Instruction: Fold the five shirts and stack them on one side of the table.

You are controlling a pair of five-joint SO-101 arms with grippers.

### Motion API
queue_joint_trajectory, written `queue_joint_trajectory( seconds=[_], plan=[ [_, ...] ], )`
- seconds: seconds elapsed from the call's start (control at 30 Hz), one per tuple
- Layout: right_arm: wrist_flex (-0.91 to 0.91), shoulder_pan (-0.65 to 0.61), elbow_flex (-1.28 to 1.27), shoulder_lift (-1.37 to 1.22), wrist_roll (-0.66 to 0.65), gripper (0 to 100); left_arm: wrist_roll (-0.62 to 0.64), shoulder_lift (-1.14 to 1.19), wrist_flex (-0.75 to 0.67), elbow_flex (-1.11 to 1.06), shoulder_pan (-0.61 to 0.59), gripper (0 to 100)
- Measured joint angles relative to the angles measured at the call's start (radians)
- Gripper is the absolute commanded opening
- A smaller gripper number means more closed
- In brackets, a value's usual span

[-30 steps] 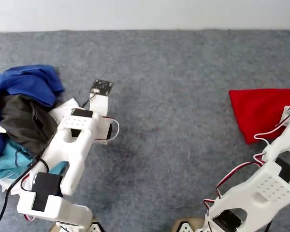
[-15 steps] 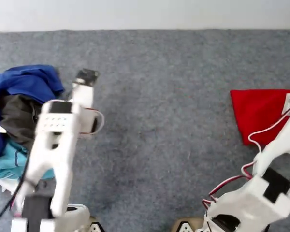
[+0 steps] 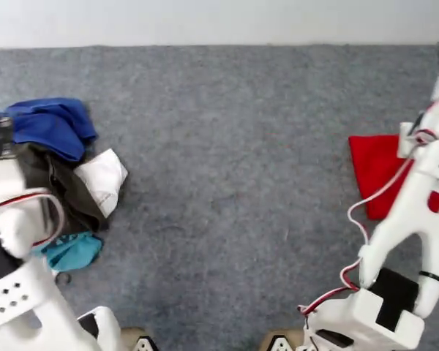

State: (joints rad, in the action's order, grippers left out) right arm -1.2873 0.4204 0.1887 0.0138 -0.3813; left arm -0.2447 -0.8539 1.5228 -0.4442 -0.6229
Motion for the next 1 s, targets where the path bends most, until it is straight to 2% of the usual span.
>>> queue_joint_trajectory(
  seconds=[0.27,0.4,0.53,0.67,0.83,1.0],
  plan=[
    [-0.046,-0.232,0.000,0.006,-0.002,2.3,-0.017,0.106,-0.012,0.002,-0.253,20],
    [-0.112,-0.318,0.000,0.006,0.052,2.3,-0.061,0.164,-0.117,-0.006,-0.371,20],
    [-0.124,-0.331,-0.046,0.006,0.118,2.3,-0.137,0.272,-0.226,-0.020,-0.440,20],
    [-0.129,-0.327,-0.138,0.006,0.186,2.3,-0.192,0.427,-0.331,-0.043,-0.436,19],
    [-0.129,-0.331,-0.153,0.006,0.276,2.3,-0.193,0.626,-0.416,-0.043,-0.431,2],
    [-0.123,-0.328,-0.157,0.006,0.288,2.3,-0.196,0.647,-0.361,0.008,-0.433,1]
  ],
)
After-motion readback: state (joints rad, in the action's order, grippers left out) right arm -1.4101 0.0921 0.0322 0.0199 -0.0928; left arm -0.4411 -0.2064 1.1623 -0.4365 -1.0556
